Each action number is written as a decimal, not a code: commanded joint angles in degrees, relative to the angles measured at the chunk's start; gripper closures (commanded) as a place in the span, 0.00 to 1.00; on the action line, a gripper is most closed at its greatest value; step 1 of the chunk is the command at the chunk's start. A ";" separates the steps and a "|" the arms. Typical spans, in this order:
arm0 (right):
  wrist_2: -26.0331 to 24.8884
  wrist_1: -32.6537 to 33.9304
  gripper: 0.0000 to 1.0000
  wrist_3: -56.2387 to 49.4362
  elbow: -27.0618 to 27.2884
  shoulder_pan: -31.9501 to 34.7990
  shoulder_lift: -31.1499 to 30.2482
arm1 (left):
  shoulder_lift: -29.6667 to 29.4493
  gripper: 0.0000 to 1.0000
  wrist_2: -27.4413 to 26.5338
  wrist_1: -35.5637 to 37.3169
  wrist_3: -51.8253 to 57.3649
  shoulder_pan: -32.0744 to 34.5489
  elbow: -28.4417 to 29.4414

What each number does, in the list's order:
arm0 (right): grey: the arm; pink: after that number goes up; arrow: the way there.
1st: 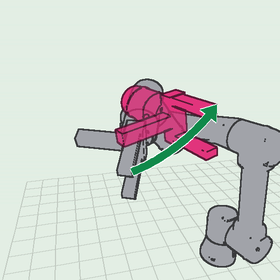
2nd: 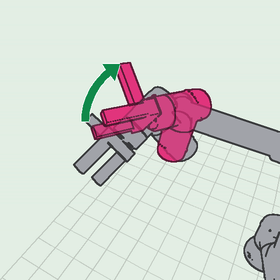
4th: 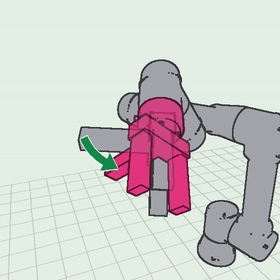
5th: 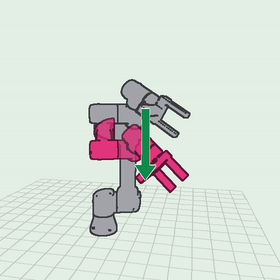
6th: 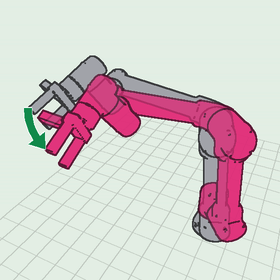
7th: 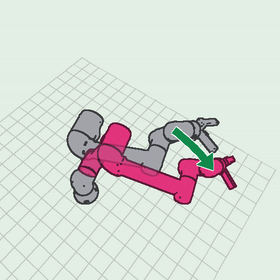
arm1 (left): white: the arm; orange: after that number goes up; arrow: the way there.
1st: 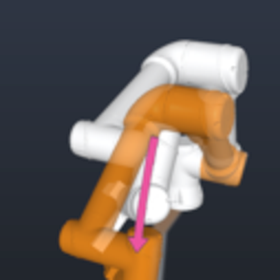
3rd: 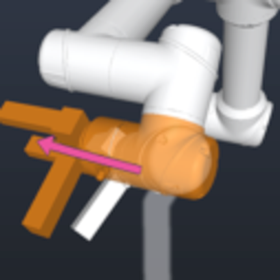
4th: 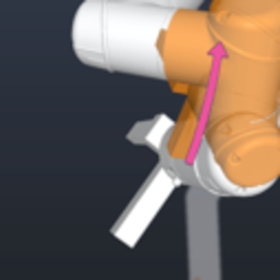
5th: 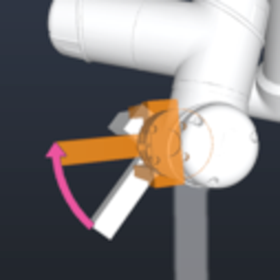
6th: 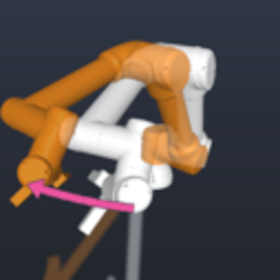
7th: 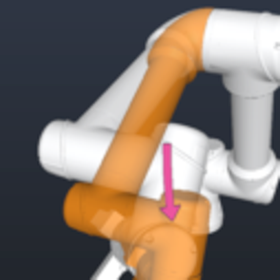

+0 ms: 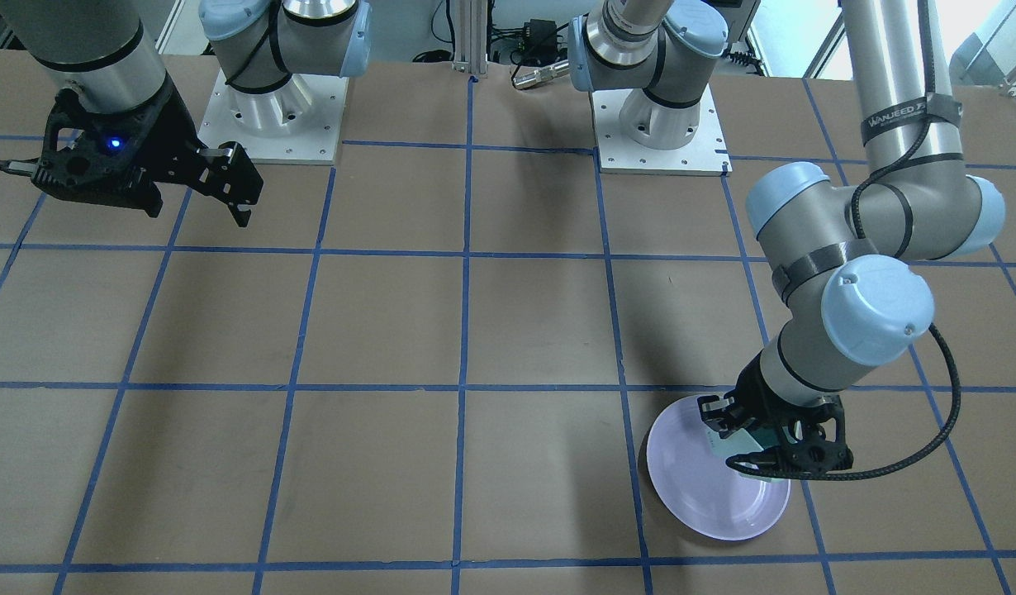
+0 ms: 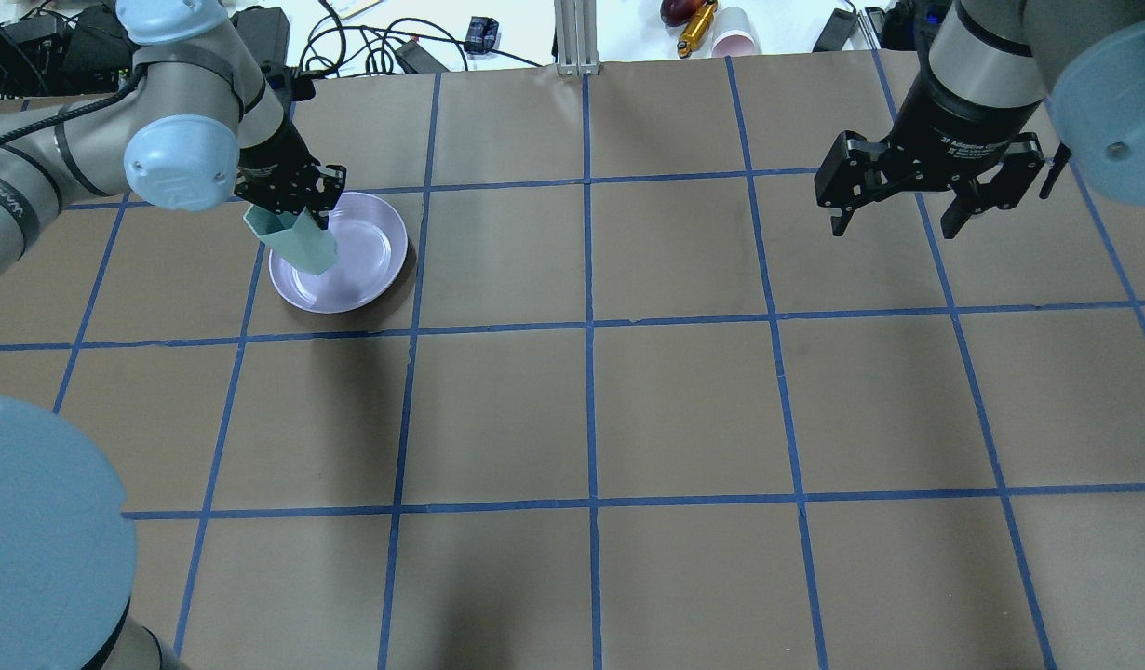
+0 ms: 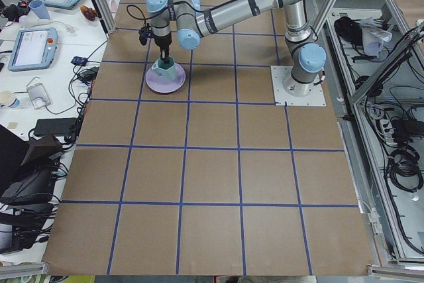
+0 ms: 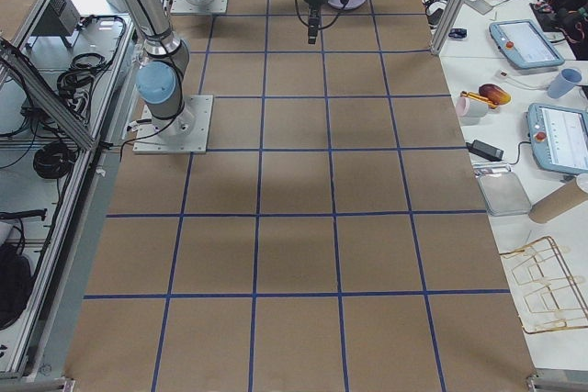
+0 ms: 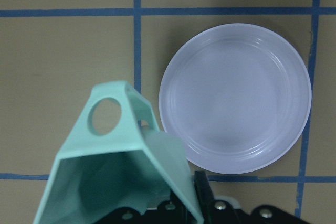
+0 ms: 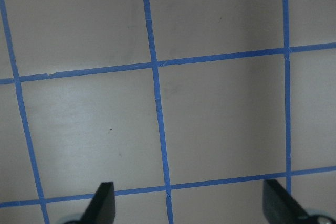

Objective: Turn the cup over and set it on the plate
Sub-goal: 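Carry the upright cup over the white plate with the left gripper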

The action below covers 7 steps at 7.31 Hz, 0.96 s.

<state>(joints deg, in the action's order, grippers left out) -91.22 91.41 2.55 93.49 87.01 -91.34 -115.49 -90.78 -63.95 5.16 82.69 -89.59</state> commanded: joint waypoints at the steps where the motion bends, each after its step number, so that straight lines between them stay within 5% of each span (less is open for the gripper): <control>1: -0.01 0.00 0.00 0.00 -0.06 0.00 0.02 | -1.31 1.00 -0.01 0.67 -0.77 0.63 -0.32; 4: -0.01 0.00 0.00 0.00 0.03 0.00 -0.07 | -2.19 1.00 0.08 2.78 -0.68 0.63 -0.84; 5: -0.01 0.00 0.00 0.00 0.03 0.00 -0.07 | -2.19 0.46 0.16 2.78 -0.77 0.63 -0.93; 6: -0.01 0.00 0.00 0.00 0.03 0.00 0.02 | -2.19 0.42 0.17 2.70 -0.85 0.63 -0.93; 7: -0.01 0.00 0.00 0.00 -0.06 0.00 0.02 | -1.67 0.05 0.17 2.69 -0.77 0.63 -0.93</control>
<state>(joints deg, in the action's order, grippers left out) -91.23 91.41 2.55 93.50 87.01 -91.37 -117.54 -90.63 -61.27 4.37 83.32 -90.49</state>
